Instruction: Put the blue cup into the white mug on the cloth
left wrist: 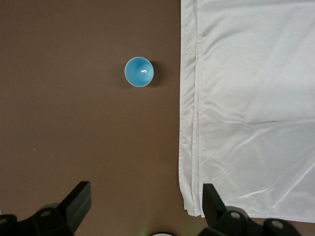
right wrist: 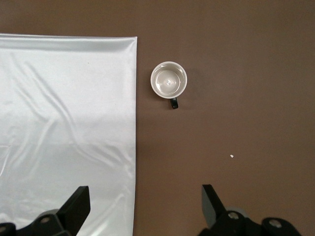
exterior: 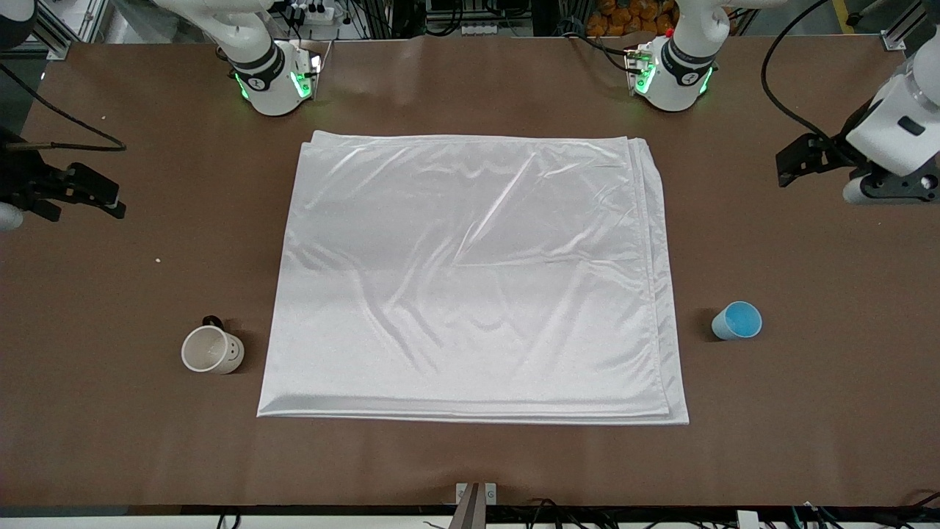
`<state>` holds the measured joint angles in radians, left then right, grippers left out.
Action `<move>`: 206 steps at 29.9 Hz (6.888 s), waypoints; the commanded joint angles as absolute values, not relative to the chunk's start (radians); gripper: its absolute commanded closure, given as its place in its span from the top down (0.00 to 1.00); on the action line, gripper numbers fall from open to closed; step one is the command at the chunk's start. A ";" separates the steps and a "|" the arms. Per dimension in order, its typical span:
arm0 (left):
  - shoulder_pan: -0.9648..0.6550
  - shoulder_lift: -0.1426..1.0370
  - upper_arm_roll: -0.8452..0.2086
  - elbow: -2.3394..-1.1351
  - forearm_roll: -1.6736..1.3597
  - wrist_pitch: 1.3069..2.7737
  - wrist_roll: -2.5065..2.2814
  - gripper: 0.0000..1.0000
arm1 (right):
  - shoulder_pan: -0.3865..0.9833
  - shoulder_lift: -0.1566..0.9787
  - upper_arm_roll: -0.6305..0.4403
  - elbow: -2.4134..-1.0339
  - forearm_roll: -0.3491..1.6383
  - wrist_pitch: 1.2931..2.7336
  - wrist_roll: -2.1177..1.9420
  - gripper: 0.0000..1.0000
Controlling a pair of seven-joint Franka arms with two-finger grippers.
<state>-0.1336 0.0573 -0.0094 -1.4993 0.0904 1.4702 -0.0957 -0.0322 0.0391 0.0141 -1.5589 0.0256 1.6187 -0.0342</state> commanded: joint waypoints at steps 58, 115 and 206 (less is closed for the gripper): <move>0.026 0.707 0.023 -1.494 0.132 2.029 -0.044 1.00 | -0.084 0.598 0.015 -1.778 0.040 2.396 -0.186 0.25; 0.012 0.673 0.029 -1.483 0.115 1.904 -0.176 0.00 | 0.653 0.577 0.092 -1.586 0.021 2.247 0.672 0.00; -0.476 0.660 -0.253 -1.434 -0.072 2.000 -1.068 0.00 | 0.161 0.089 0.074 -1.420 -0.046 1.531 0.226 1.00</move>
<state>-0.4768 0.6459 -0.2554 -1.4420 -0.0636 1.9787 -1.0773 0.2369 0.1053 0.0570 -1.3909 -0.0432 1.5124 0.2869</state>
